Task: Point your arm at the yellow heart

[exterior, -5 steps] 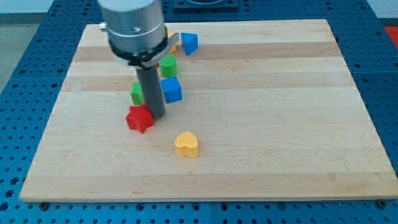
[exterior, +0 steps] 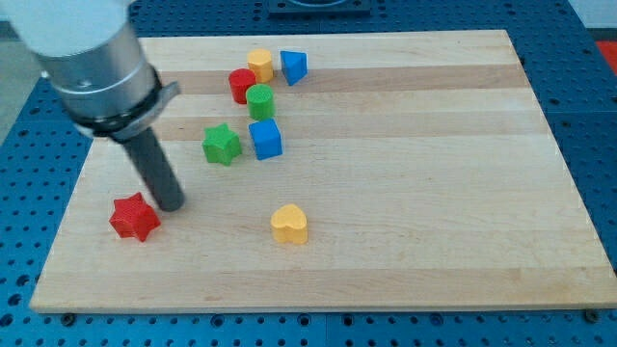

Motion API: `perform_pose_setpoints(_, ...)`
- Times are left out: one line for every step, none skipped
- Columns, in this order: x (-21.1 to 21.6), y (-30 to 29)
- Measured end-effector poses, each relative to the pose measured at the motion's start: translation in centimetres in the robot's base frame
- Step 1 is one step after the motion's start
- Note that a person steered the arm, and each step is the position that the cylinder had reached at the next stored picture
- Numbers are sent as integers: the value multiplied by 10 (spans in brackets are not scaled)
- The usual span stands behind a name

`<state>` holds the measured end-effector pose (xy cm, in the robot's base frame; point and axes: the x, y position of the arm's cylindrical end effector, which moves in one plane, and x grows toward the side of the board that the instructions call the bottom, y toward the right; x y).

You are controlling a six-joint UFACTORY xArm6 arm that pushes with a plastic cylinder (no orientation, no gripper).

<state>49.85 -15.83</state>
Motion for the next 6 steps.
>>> perform_pose_setpoints(-17,61)
perform_pose_setpoints(-25,161)
perform_pose_setpoints(-25,169)
perform_pose_setpoints(14,182)
perform_pose_setpoints(29,185)
perform_pose_setpoints(30,183)
